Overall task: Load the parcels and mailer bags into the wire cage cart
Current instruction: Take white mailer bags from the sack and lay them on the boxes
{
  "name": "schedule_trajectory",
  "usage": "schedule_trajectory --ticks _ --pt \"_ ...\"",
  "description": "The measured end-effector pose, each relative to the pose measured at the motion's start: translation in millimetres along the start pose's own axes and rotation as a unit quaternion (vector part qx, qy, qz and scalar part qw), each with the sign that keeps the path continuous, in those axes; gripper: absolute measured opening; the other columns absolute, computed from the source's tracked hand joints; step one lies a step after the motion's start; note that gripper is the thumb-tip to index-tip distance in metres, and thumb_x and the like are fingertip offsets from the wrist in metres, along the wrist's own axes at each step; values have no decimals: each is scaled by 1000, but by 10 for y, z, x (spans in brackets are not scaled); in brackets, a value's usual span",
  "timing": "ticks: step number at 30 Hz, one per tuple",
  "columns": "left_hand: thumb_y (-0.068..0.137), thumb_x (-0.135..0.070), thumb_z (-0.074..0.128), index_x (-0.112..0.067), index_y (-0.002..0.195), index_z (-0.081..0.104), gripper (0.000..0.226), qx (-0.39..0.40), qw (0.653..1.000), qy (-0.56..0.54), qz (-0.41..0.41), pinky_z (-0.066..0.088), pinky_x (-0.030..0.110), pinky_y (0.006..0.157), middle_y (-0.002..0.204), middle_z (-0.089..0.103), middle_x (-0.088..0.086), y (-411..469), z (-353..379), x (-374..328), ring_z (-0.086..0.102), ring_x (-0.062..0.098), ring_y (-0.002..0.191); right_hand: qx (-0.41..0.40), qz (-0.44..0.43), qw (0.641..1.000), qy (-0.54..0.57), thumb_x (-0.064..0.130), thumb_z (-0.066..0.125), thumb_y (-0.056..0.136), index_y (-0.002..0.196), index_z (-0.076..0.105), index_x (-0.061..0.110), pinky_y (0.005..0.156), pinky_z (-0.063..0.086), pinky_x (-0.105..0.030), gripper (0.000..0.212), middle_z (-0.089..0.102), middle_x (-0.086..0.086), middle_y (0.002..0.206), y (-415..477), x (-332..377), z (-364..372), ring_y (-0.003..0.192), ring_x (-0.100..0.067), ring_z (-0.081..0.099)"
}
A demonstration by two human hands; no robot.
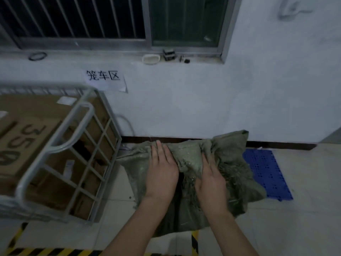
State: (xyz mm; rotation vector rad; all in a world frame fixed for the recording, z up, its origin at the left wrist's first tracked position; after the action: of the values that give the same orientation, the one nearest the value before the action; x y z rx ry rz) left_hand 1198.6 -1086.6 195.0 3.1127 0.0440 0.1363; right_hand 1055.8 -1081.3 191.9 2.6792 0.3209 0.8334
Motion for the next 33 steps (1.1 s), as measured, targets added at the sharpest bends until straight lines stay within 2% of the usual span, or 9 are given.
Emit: schedule_trajectory --ticks 5,7,9,12,15,22,25,29,33 --pt "83 6 7 23 145 -3 65 -40 999 8 21 7 56 120 153 0 45 -78 -735 116 -1 55 146 -23 -17 999 21 -10 61 83 154 33 5 105 48 -38 78 28 -17 160 122 465 -579 135 -29 49" --pt "83 4 11 22 146 0 67 -46 999 -4 20 9 55 121 154 3 44 -150 -976 154 2 53 147 -19 1 999 32 -5 53 89 156 30 10 106 45 -35 72 23 -13 163 168 618 -749 133 -27 50" --pt "84 5 15 22 147 2 67 -60 998 7 23 11 55 121 154 5 44 -172 -1172 216 3 53 147 -33 13 999 32 -4 54 87 153 36 8 102 48 -35 69 29 -15 160 236 737 -866 126 -29 56" --pt "90 5 28 22 147 5 64 -80 996 -1 32 13 56 120 154 8 44 -177 -1309 306 6 53 147 -51 -16 998 29 -8 60 82 143 46 -5 93 55 -46 63 43 -26 150 272 855 -910 120 -38 61" --pt "90 6 29 21 148 7 64 -70 997 -4 34 13 55 121 154 9 44 -211 -1373 386 7 53 147 -55 -32 998 24 -9 64 79 137 51 -12 97 53 -50 60 51 -31 141 265 903 -889 122 -43 59" --pt "91 11 38 18 149 1 69 -46 997 -52 33 6 49 124 157 3 40 -363 -1470 543 2 47 150 -49 -32 998 12 -5 67 79 136 53 -10 92 55 -50 58 57 -31 134 282 1094 -865 115 -44 62" --pt "92 14 38 11 152 -3 73 -38 991 -124 21 -3 38 121 160 -5 33 -431 -1555 673 -4 41 151 -42 -30 999 6 -1 71 80 135 54 -10 93 55 -49 58 57 -32 133 268 1197 -853 114 -44 63" --pt "95 11 39 7 154 -1 72 -51 981 -185 16 -1 34 121 162 -4 28 -485 -1654 767 -4 37 152 -35 -9 999 -14 5 67 86 136 54 -8 99 52 -50 54 54 -29 138 291 1292 -860 124 -42 58" --pt "96 9 39 6 154 -2 72 -45 981 -188 14 0 34 121 163 -6 27 -476 -1695 820 -4 35 152 -31 -1 999 -22 12 66 89 139 53 -5 102 50 -48 54 54 -27 140 302 1337 -890 128 -39 55"
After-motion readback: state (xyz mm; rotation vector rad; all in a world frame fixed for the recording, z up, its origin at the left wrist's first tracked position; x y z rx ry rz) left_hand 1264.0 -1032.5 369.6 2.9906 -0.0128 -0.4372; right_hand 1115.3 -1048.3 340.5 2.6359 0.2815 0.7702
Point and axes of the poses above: each hand's wrist, its own y-axis towards the middle knuckle, its own z-axis out of the palm, x = y × z, the point moved 4 cm from there along y, towards the middle knuckle
